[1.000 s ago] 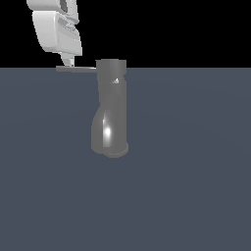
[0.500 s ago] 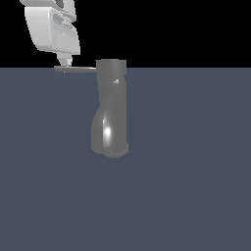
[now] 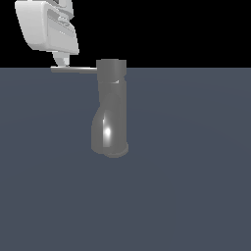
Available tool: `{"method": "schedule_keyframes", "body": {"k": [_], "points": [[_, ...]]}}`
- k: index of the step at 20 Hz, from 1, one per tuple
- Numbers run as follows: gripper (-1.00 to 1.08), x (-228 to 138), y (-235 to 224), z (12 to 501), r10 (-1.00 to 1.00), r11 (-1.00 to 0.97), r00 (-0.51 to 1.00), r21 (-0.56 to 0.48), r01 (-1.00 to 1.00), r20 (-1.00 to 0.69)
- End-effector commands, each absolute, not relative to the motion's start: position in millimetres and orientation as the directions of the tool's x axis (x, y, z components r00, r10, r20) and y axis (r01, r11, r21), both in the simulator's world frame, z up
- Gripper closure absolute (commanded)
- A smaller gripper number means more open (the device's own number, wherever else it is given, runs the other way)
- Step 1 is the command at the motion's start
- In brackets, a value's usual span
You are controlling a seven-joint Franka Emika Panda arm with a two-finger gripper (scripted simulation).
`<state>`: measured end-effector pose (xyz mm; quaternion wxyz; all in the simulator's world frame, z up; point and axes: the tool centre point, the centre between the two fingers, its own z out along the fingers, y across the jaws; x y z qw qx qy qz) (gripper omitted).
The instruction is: Turn on the faucet by rotating a designated handle.
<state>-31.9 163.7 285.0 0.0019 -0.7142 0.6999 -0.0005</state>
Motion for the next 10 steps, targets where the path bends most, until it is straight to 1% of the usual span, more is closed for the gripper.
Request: {"method": "schedule_keyframes", "body": {"k": [1, 10], "points": [[1.08, -40.5, 162.7, 284.7, -1.000, -0.020, 0.020, 0.000, -1.000, 0.000], [1.08, -64.4, 160.2, 284.9, -1.000, -0.020, 0.020, 0.000, -1.000, 0.000]]}}
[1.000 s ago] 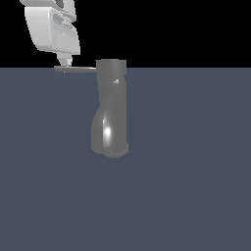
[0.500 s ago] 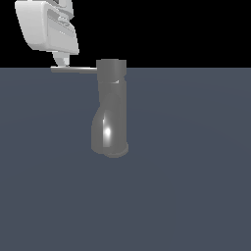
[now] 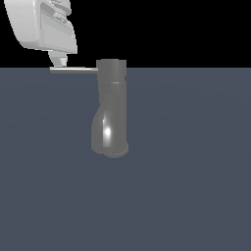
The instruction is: Turn on the faucet by rotating a designated handle.
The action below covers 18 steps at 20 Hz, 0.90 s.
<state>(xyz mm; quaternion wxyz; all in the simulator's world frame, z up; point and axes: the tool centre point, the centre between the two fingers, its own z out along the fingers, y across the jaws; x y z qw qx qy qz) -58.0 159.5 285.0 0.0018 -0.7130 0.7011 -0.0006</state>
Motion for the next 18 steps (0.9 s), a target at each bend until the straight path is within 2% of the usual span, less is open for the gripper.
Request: {"method": "schedule_keyframes", "body": {"k": [1, 18], "points": [[1.08, -67.1, 160.0, 284.9, -1.000, -0.020, 0.020, 0.000, -1.000, 0.000], [1.08, -98.5, 133.1, 285.1, -1.000, -0.017, 0.017, -0.003, -1.000, 0.001]]}}
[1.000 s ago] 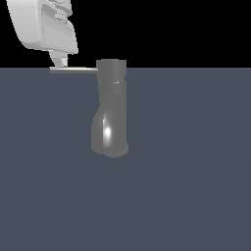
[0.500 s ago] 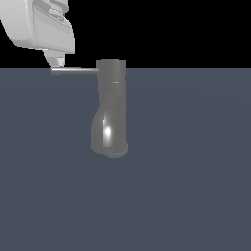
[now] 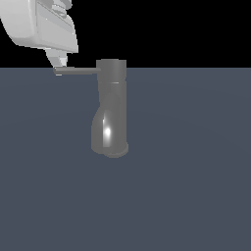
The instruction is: Turn on the faucet by rotating a designated handle.
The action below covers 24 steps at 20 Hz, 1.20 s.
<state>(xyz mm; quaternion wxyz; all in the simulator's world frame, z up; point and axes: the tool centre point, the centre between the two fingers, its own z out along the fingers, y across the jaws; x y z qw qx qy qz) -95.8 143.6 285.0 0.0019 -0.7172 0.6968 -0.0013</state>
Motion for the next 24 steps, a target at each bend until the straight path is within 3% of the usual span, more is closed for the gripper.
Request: {"method": "schedule_keyframes", "body": {"k": [1, 24], "points": [[1.08, -100.7, 130.9, 284.8, -1.000, -0.018, 0.018, -0.002, -1.000, 0.000], [1.08, -146.2, 82.7, 285.0, -1.000, -0.024, 0.024, -0.002, -1.000, 0.000]]}}
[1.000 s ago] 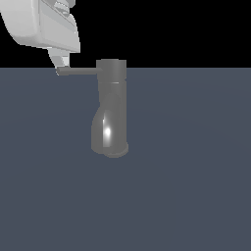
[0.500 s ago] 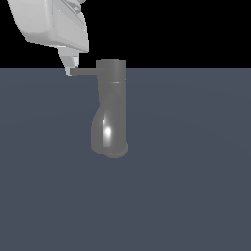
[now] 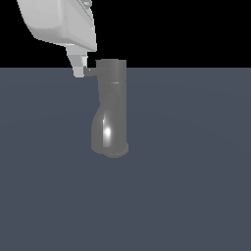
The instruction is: Turn on the faucet by rotating a designated handle.
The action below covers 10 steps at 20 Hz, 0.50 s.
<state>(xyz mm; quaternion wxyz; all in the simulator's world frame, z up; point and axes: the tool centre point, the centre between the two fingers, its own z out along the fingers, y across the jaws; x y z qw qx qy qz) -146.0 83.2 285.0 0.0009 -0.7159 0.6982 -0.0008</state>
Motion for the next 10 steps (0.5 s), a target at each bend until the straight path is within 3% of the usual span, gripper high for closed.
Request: {"method": "schedule_keyframes", "body": {"k": [1, 10], "points": [[1.08, -145.8, 77.0, 285.0, -1.000, -0.024, 0.024, -0.002, -1.000, 0.000], [1.08, -141.7, 24.5, 284.9, -1.000, -0.021, 0.021, -0.001, -1.000, 0.000]]}}
